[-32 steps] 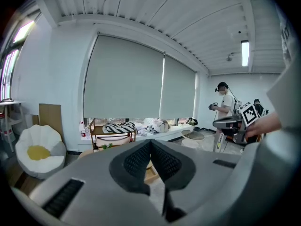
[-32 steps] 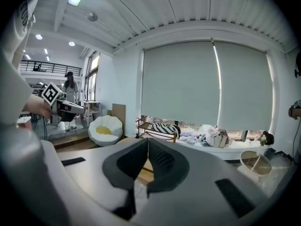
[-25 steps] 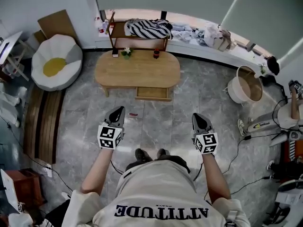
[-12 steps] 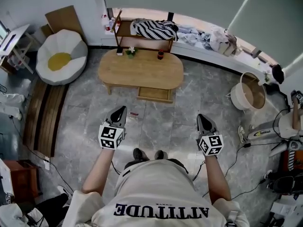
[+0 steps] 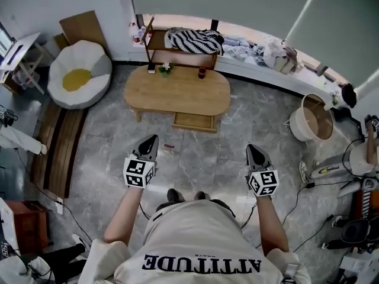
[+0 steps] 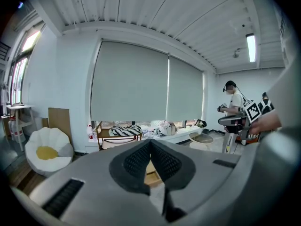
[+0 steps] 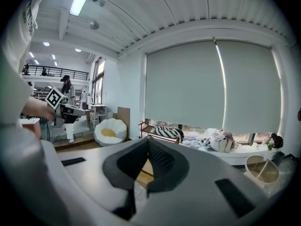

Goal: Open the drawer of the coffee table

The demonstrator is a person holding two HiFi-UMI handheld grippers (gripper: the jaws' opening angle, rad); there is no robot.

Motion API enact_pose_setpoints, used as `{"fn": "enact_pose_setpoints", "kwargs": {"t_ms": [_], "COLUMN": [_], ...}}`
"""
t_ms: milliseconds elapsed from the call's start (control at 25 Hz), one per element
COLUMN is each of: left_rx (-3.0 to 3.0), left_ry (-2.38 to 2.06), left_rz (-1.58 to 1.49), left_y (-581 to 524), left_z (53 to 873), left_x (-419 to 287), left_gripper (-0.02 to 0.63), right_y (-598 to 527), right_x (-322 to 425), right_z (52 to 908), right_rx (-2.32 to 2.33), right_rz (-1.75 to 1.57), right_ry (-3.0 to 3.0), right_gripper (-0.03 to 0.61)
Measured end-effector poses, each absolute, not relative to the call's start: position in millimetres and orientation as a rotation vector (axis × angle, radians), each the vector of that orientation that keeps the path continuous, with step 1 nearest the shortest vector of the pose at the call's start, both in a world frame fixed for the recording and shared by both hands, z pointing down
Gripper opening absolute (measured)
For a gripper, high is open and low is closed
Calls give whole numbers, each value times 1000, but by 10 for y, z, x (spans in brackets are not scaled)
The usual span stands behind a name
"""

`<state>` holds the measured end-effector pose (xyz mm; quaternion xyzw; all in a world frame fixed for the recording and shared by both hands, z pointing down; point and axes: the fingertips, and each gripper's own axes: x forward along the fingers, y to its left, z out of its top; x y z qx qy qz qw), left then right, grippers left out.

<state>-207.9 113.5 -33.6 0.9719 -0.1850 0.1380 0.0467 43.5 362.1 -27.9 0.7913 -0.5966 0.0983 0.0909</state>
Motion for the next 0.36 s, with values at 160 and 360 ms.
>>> {"fn": "enact_pose_setpoints", "kwargs": {"t_ms": [160,360], "left_rx": [2966,2962], "left_ry": [-565,-565], "left_rz": [422,429], "left_y": [1124,1084], "left_z": [-359,-384], "left_x": [-2062,-2066], "left_gripper": [20,20], "right_y": [3606,3569], "right_x": [438,448], "right_z": [-319,-367], "right_rx": [2349,2348], "right_rz": [286,286], "right_ry": [-1778,-1774], "right_gripper": [18,18]}}
